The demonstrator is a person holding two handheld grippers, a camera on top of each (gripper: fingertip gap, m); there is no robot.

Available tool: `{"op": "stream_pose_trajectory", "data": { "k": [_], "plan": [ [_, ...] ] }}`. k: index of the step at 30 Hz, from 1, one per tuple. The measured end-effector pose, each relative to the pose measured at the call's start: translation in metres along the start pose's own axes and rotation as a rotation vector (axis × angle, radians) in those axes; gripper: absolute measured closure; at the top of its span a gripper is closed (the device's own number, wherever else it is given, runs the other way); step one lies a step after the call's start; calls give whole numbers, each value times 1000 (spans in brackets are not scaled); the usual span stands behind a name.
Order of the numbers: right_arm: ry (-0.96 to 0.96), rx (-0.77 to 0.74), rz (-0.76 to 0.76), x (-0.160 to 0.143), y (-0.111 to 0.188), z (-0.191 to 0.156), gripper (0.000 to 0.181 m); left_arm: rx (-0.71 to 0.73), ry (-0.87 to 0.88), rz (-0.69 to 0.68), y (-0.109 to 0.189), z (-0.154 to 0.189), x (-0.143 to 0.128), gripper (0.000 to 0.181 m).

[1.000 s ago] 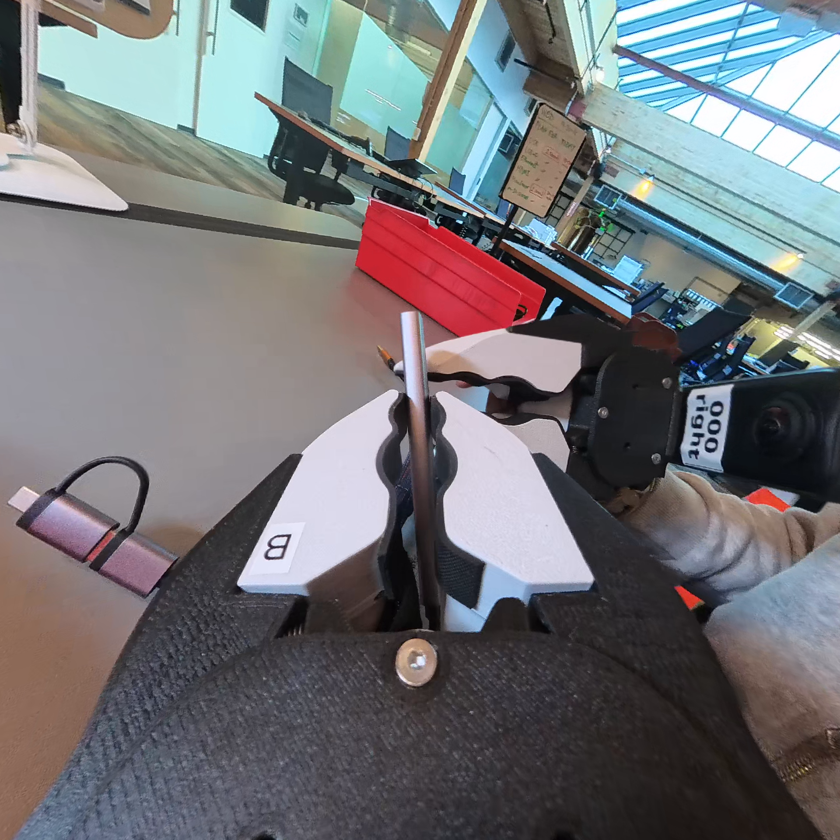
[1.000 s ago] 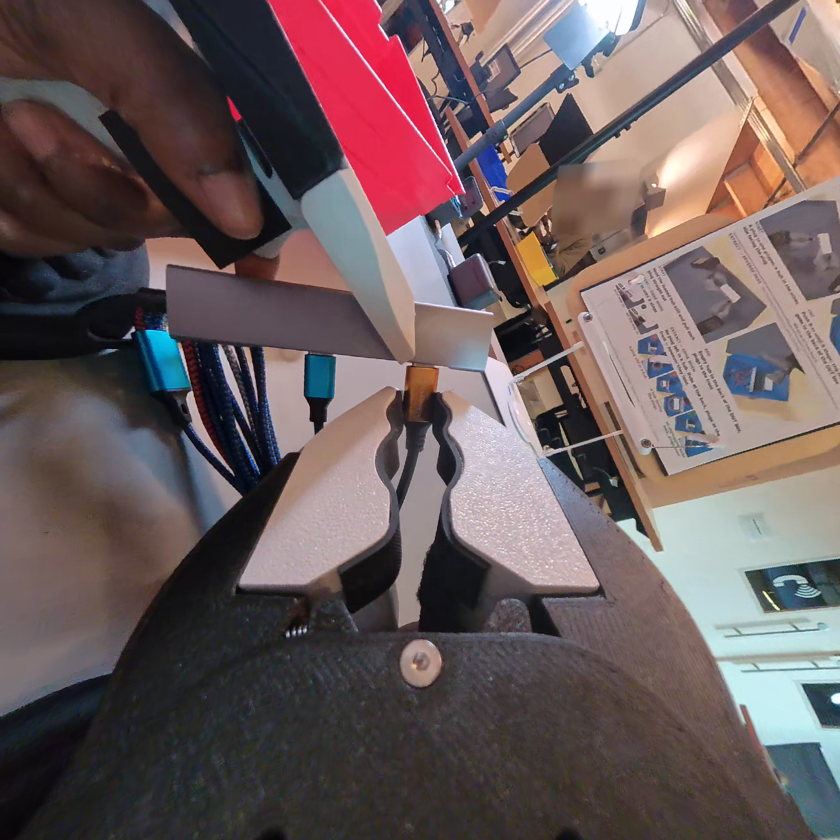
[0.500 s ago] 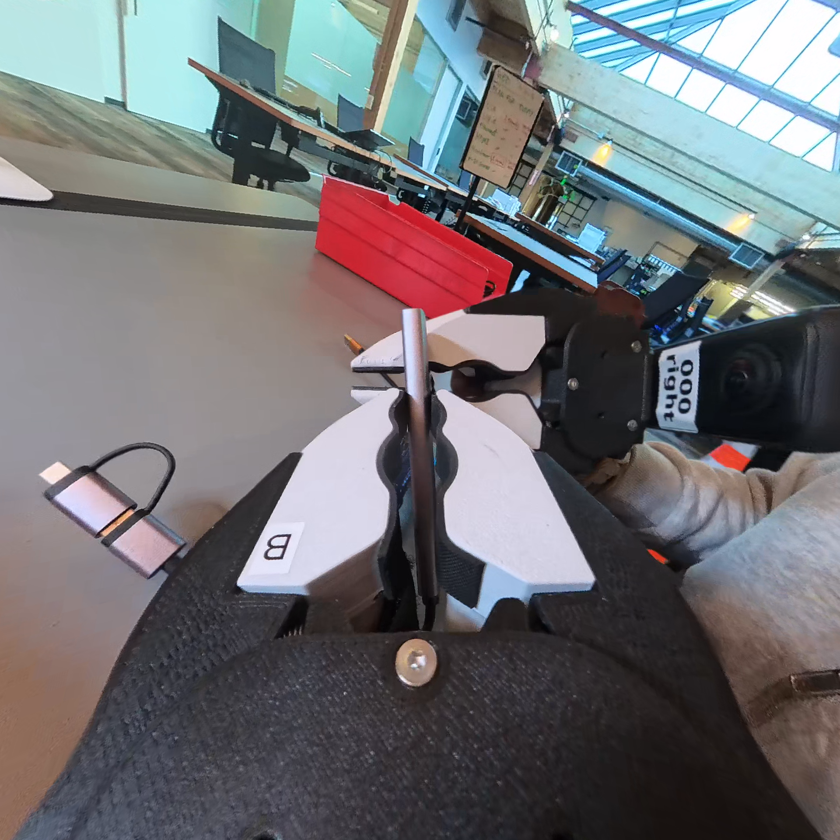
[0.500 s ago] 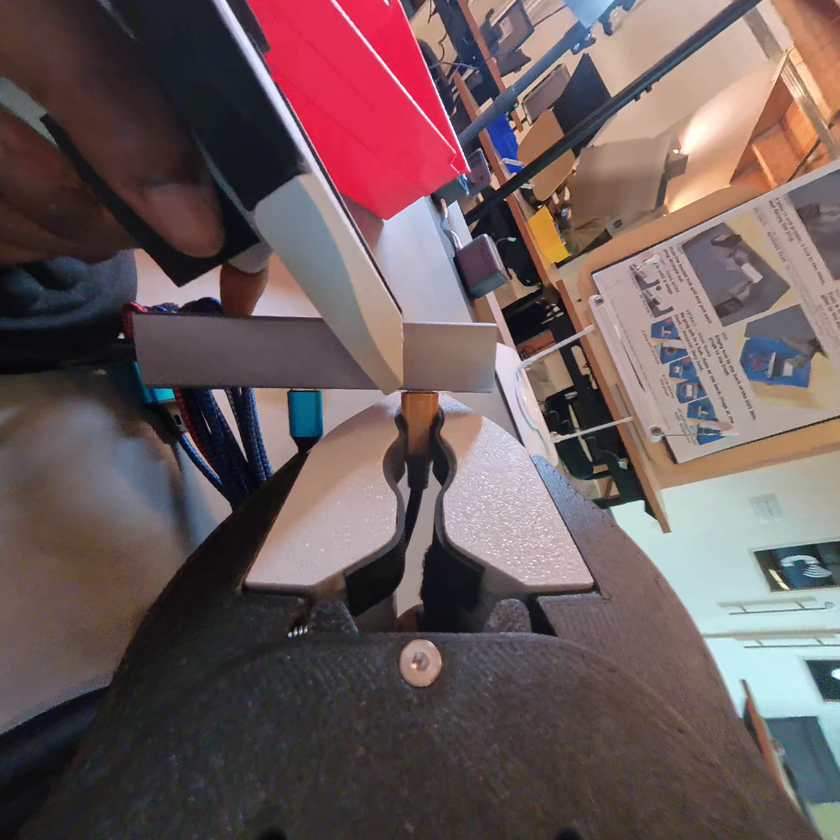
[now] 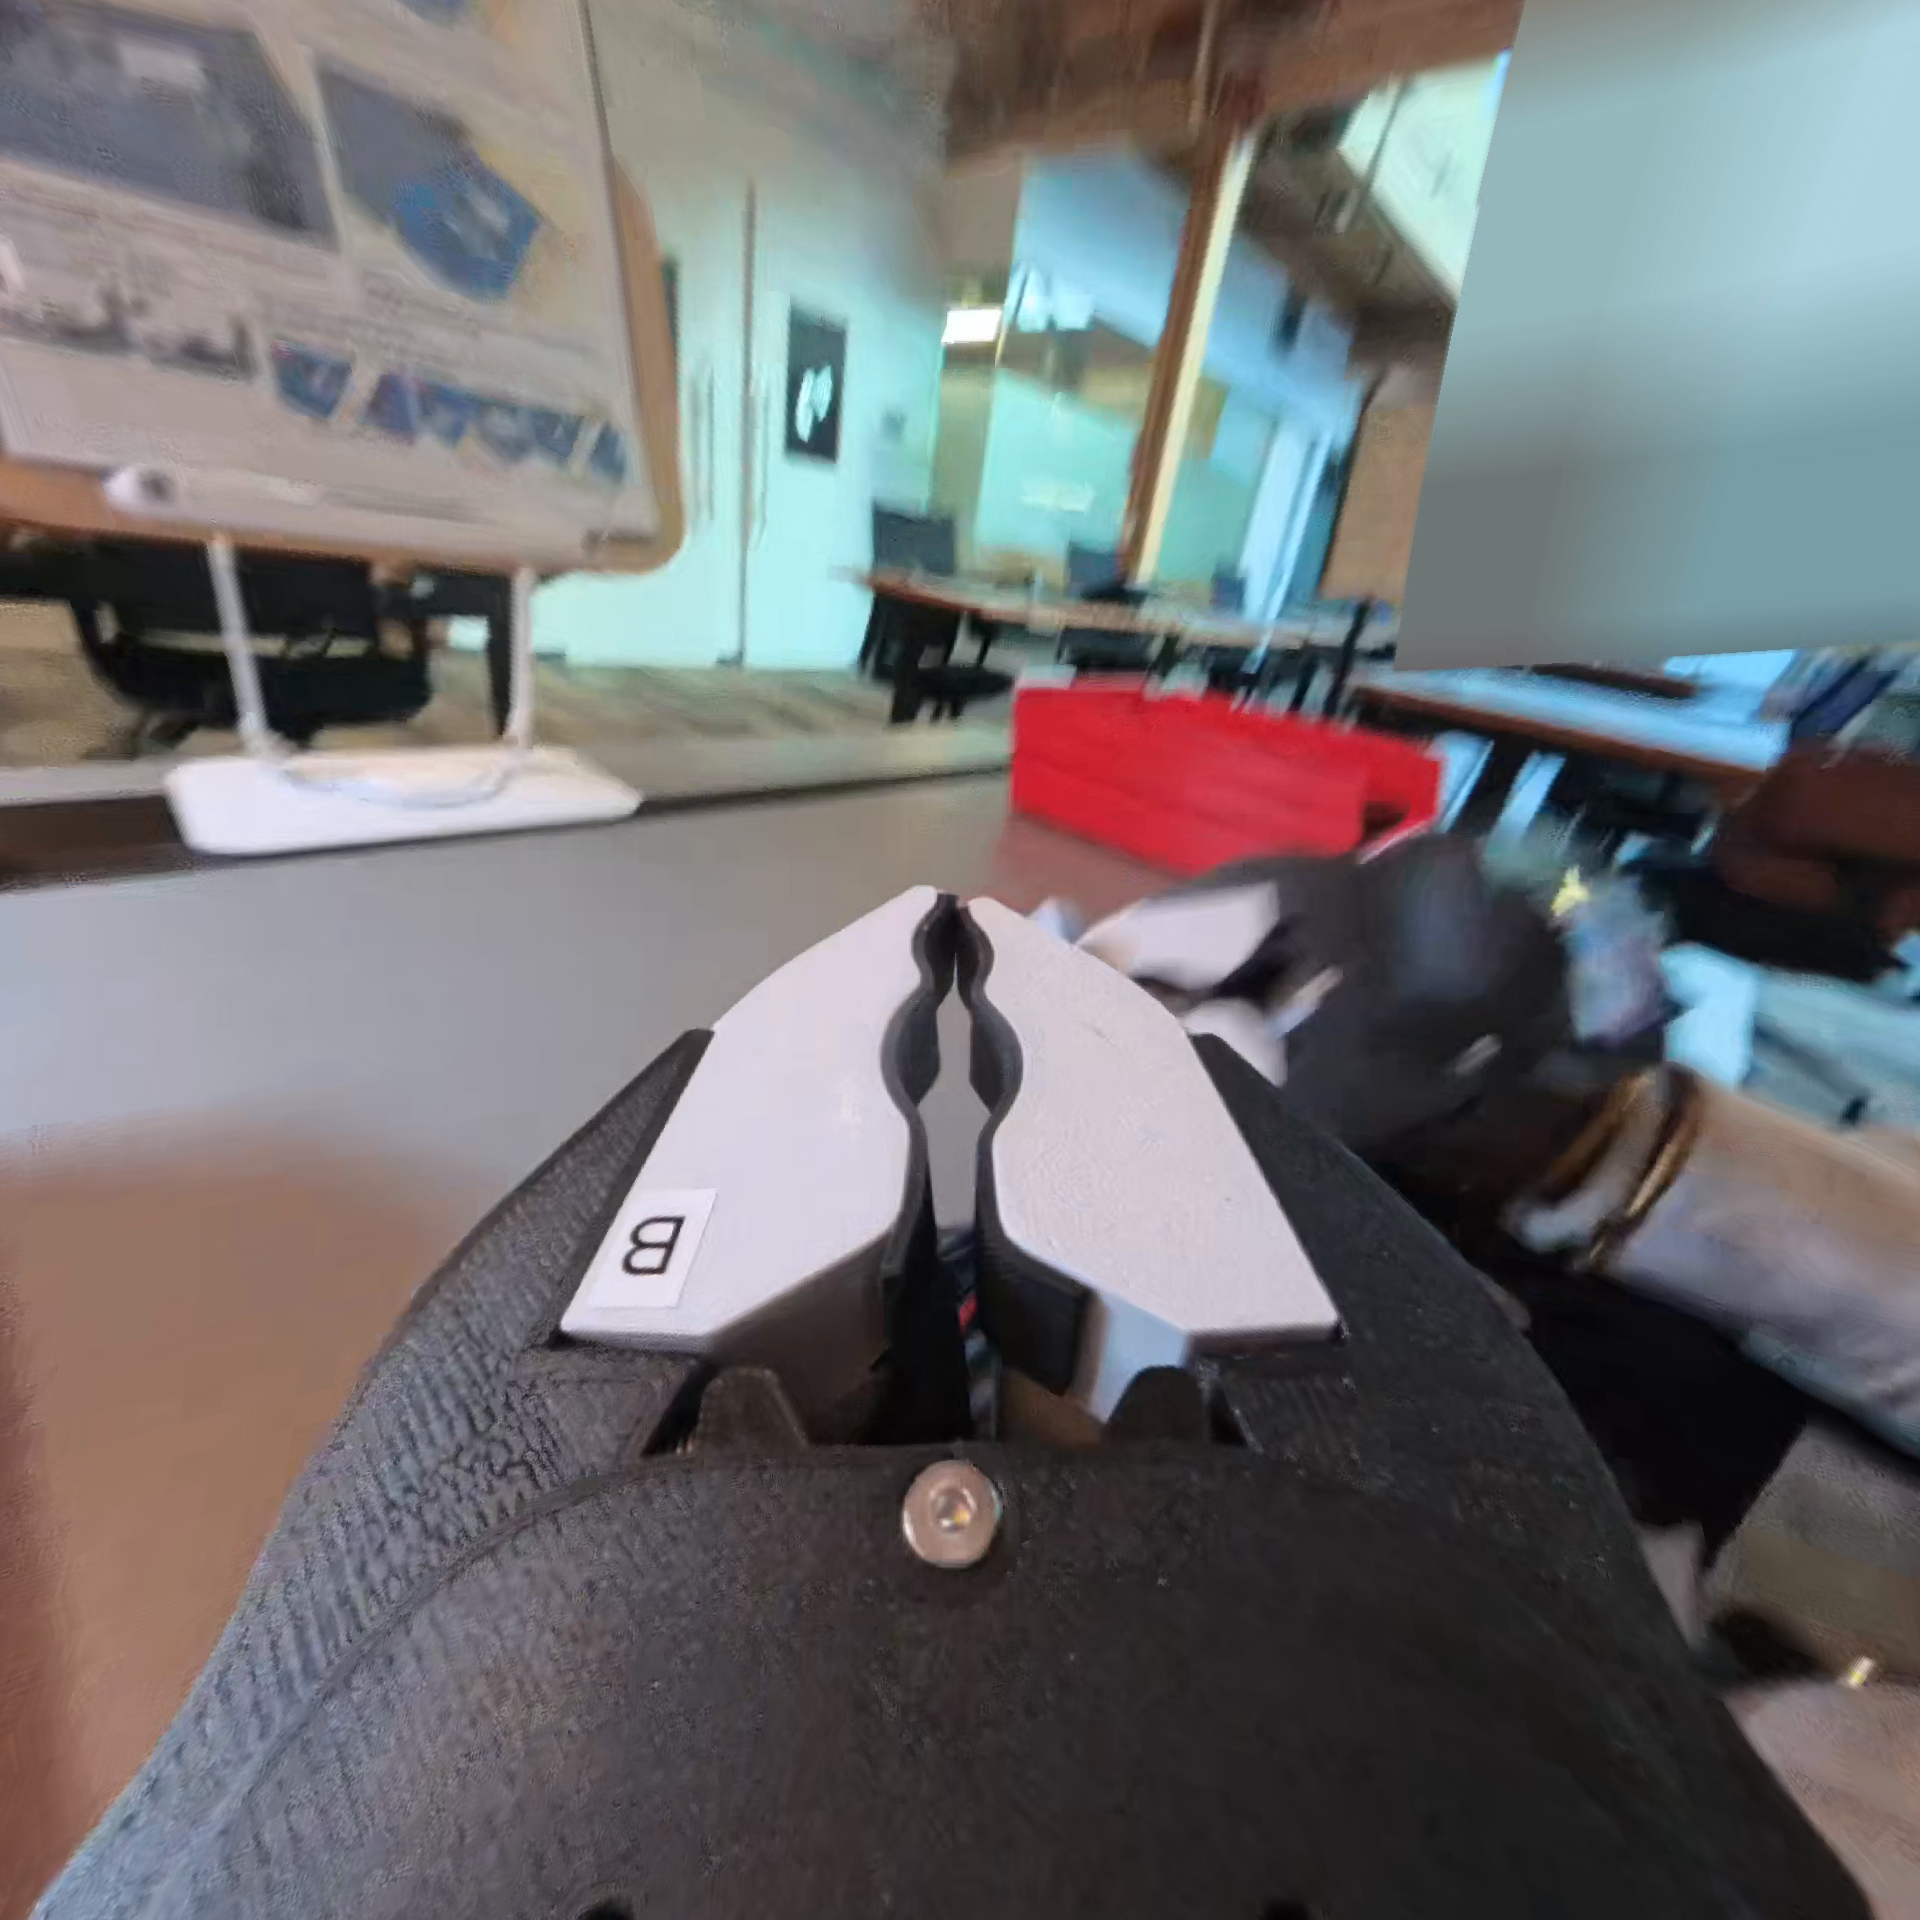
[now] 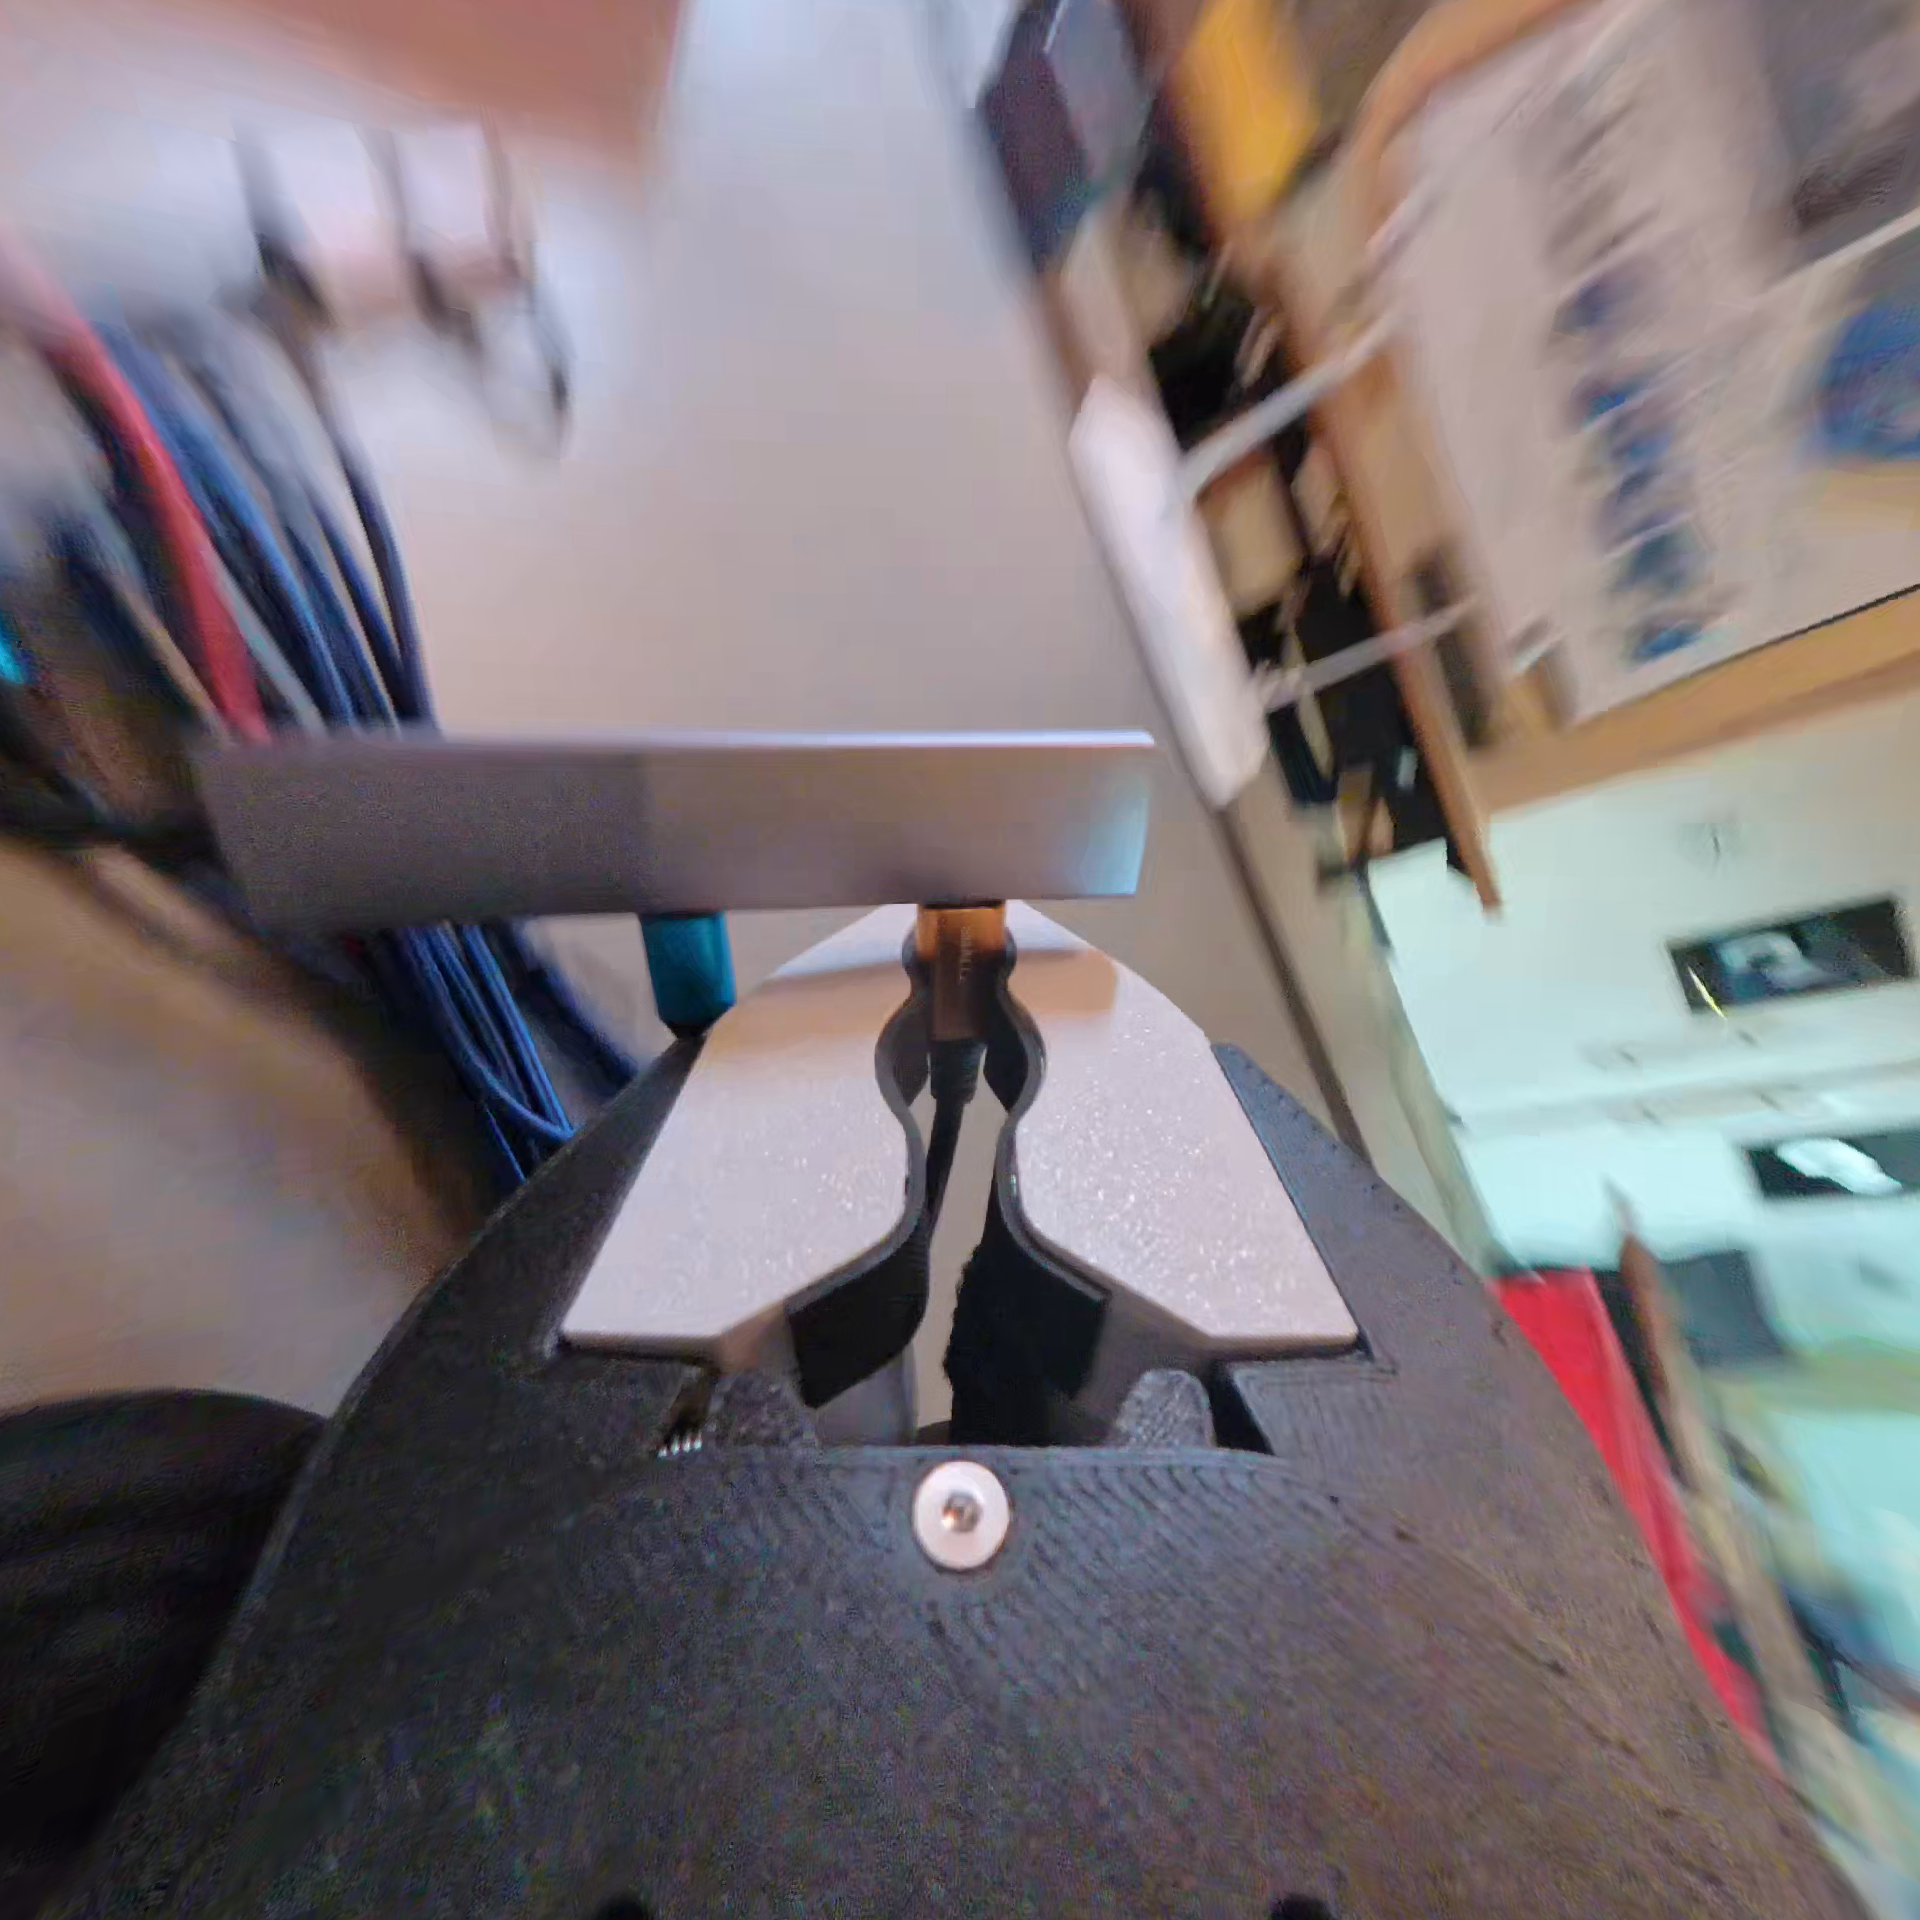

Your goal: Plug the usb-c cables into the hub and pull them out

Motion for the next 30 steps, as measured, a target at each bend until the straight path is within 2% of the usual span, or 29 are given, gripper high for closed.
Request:
{"op": "stream_pose_trajectory", "data": {
  "k": [1, 2, 4, 5, 7, 8, 13, 17, 20, 25, 30],
  "plan": [
    [-67, -26, 140, 22, 15, 12, 175, -17, 7, -97, -2, -8, -14, 181],
    [-43, -56, 192, 41, 23, 18, 175, -57, 47, -113, -5, -5, -18, 181],
    [3, -68, 182, 52, 20, 16, 175, -58, 15, -45, -8, 4, -7, 181],
    [15, -80, 184, 50, 18, 15, 175, -110, 54, -30, -10, 10, -7, 173],
    [65, -110, 222, 51, 20, 13, 175, -225, 98, -129, -16, 22, -17, 141],
    [106, -132, 269, 57, 25, 13, 175, -248, 110, -148, -18, 26, -18, 137],
    [266, -161, 471, 82, 45, 7, 175, -442, 222, -223, -18, 44, -21, 146],
    [350, -128, 613, 91, 55, 3, 175, -705, 434, -240, -6, 56, -13, 153],
    [394, -92, 672, 95, 59, 0, 175, -835, 543, -272, 1, 61, -13, 153],
    [462, -41, 680, 99, 57, -5, 175, -868, 521, -301, 4, 62, -16, 155],
    [447, -100, 676, 100, 56, -3, 176, -851, 557, -286, 1, 60, -16, 157]
  ]
}}
Point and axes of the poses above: each gripper's, where its closed fingertips meet, y back along the fingers, x out of its top, z = x × y across the jaws, the point moved 3 cm from there along y, back along the fingers
